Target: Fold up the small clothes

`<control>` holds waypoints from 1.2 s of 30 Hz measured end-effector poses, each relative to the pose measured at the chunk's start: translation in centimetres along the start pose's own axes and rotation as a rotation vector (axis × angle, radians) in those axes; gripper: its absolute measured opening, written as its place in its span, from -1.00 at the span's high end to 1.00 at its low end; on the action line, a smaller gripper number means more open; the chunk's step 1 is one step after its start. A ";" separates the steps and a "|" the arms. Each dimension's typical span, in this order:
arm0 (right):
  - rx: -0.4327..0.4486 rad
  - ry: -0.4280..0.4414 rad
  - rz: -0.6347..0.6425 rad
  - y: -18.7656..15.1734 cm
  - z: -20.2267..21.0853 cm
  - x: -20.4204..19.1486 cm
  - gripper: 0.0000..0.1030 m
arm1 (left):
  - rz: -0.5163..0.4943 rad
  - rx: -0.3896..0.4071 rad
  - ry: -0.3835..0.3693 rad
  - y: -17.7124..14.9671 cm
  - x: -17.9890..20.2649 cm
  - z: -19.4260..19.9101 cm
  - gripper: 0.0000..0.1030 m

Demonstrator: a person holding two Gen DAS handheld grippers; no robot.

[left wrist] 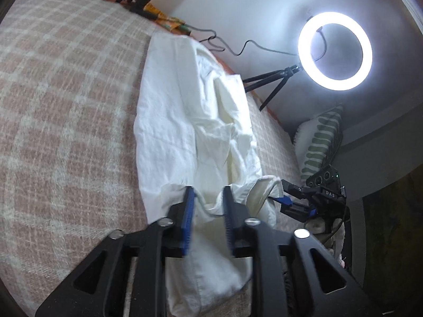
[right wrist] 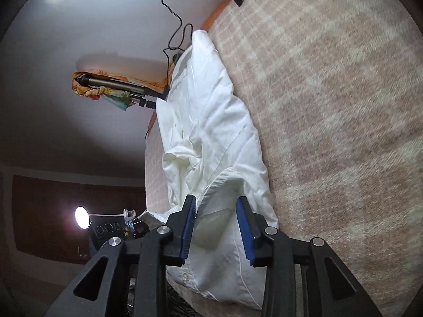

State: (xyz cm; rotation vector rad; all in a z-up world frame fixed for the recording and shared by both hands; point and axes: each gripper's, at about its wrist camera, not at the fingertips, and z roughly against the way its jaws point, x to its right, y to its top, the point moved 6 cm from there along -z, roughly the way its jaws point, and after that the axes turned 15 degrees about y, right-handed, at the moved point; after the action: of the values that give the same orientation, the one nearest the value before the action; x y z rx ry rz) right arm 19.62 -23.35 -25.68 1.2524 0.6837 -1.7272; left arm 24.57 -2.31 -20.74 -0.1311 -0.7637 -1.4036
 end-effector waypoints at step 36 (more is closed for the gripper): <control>-0.342 -0.303 0.723 -3.7 -12.6 -8.3 0.64 | -0.266 0.035 0.287 -4.0 -0.8 0.4 0.37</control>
State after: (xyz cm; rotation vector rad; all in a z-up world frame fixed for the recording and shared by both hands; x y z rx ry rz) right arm 23.13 -8.57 -22.38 0.8263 0.2708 -1.1035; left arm 20.79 -2.23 -22.24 0.2033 -0.5794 -1.6170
